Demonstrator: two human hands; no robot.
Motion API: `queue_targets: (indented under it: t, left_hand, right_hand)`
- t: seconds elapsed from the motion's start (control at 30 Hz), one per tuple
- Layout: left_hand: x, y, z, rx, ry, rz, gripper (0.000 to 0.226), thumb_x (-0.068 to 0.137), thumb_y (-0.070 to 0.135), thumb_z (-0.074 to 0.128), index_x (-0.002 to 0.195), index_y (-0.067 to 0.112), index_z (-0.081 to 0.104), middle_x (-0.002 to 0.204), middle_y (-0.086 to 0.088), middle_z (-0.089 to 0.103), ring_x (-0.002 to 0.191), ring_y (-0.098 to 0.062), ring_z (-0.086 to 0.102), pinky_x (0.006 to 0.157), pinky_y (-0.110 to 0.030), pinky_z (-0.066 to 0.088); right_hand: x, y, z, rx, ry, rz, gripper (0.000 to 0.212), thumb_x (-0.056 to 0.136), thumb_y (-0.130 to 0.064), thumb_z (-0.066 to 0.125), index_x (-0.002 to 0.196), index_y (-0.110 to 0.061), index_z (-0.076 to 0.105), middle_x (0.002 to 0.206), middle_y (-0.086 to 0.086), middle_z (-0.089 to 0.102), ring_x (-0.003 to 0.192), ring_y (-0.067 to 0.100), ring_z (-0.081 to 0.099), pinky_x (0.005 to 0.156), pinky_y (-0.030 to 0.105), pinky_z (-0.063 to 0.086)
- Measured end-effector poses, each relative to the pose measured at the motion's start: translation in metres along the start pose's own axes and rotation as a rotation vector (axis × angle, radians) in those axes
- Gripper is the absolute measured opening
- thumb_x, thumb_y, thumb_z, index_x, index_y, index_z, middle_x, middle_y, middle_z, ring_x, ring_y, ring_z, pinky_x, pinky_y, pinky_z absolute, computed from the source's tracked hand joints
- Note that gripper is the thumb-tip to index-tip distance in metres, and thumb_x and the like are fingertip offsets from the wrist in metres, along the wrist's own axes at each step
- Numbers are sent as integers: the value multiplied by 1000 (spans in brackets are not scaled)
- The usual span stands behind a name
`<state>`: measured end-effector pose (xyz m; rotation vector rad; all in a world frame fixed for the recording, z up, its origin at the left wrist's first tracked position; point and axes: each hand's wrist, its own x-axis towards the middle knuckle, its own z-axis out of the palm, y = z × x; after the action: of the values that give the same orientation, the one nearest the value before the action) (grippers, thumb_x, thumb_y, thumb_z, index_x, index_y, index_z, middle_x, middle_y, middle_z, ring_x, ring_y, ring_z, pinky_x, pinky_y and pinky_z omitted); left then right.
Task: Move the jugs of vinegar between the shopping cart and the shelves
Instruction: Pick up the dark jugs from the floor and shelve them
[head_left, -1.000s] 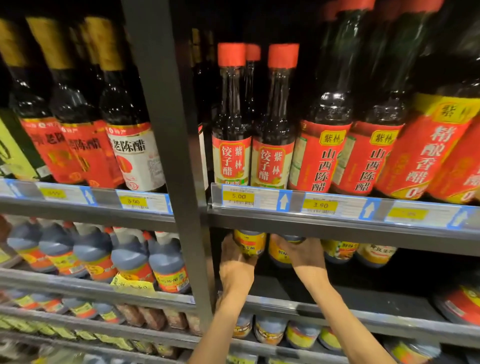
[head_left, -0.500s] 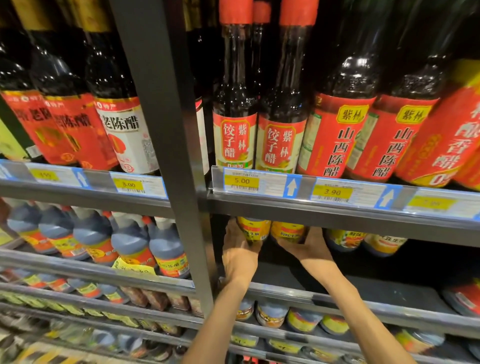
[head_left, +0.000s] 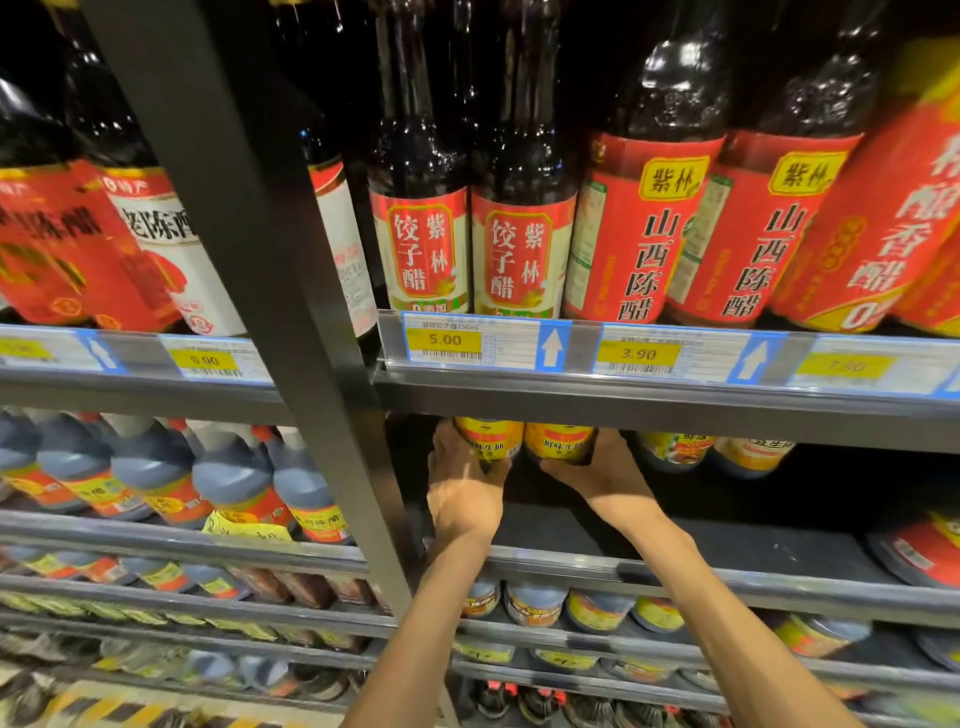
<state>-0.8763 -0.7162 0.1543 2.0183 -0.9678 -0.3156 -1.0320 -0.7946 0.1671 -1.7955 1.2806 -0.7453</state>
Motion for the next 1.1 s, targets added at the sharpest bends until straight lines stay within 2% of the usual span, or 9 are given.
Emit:
queue_targets:
  t: [0.13,0.23,0.3,0.47,0.63,0.93,1.1]
  left_hand:
    - [-1,-4,1,10,-19,-1,76,85,43,78,145,17,40,139,-8,56,128,-30,54,106,-48,48]
    - [-2,-3,1,15,-39,-14,78,87,41,77,149,13,39,145,-11,53,134,-32,50,111,-48,43]
    - [-3,-1,1,15,-43,-12,78,88,39,77,150,12,38,147,-12,51,135,-32,49,113,-48,41]
    - [-2,1,-2,51,-18,14,75,85,37,79,145,12,41,138,-13,57,127,-32,56,108,-48,46]
    - [-4,1,-3,54,-26,18,77,85,37,79,147,13,40,139,-12,57,127,-32,56,109,-46,46]
    - [-5,2,-4,33,-75,-32,80,89,35,76,153,14,33,149,-12,50,137,-32,47,113,-44,42]
    - [-6,5,-8,27,-113,-59,81,90,36,75,154,15,30,150,-11,47,138,-32,45,113,-44,41]
  right_hand:
    - [-2,-2,-2,19,0,2,73,75,-20,91,137,-18,52,122,-6,59,112,8,54,97,24,41]
    - [-4,0,-2,26,16,-7,70,73,-20,92,128,-28,51,120,-7,59,110,7,54,96,24,42]
    - [-4,0,-2,14,12,-2,72,72,-22,92,131,-25,51,121,-6,60,112,8,55,95,24,42]
    - [-1,6,0,-23,16,26,85,71,-29,93,141,-21,47,137,3,60,128,22,57,101,28,42]
    - [-1,9,-1,-25,-5,46,87,74,-29,91,145,-21,42,142,3,56,133,22,53,101,25,38]
    - [1,11,3,-70,39,81,96,66,-38,94,144,-22,41,141,3,57,134,24,52,110,43,46]
    - [1,9,2,-95,30,89,98,65,-40,94,144,-22,39,141,3,56,135,25,51,110,43,46]
